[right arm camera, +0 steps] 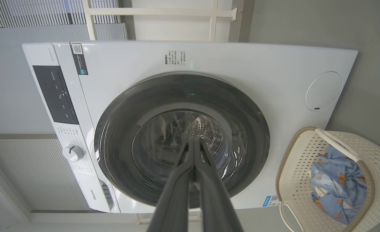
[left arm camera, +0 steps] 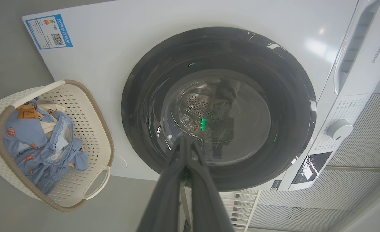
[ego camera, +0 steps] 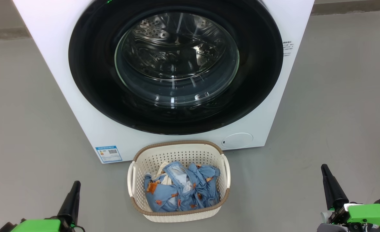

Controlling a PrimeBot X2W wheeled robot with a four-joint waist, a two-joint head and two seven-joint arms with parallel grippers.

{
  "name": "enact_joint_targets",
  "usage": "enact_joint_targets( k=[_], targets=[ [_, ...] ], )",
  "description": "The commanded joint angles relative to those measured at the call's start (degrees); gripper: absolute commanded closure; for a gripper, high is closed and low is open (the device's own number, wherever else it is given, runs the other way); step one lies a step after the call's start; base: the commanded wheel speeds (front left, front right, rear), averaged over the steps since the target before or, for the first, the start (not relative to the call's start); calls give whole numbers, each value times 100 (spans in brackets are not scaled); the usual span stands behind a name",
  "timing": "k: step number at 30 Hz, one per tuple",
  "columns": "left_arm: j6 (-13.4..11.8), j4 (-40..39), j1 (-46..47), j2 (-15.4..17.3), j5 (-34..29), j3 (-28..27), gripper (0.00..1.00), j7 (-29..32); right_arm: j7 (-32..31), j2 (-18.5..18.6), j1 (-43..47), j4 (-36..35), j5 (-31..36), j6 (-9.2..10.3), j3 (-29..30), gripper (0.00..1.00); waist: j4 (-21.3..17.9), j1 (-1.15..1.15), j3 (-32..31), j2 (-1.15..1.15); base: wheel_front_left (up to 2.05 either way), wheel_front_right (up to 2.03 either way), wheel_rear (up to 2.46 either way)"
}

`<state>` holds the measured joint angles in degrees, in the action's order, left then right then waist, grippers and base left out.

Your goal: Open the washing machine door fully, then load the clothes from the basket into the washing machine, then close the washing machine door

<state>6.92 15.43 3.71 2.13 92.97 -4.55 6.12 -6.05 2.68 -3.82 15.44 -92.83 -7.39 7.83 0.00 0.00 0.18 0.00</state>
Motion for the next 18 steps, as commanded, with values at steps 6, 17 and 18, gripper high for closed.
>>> enact_joint_targets(
  k=[6,17,18],
  targets=[
    [57,-140,249,76,-85,-202,100,40,-48,21,-237,-142,71,-10,-125,100,0,0,0,0,0,0,0],
    [-11,207,-139,-85,4,33,0,-11,11,-43,133,220,-2,0,-4,0,-1,0,1,0,0,0,0],
    [-11,231,-163,-98,2,43,0,-21,20,-52,154,244,-3,0,-10,0,-1,0,5,0,0,0,0]
  ],
)
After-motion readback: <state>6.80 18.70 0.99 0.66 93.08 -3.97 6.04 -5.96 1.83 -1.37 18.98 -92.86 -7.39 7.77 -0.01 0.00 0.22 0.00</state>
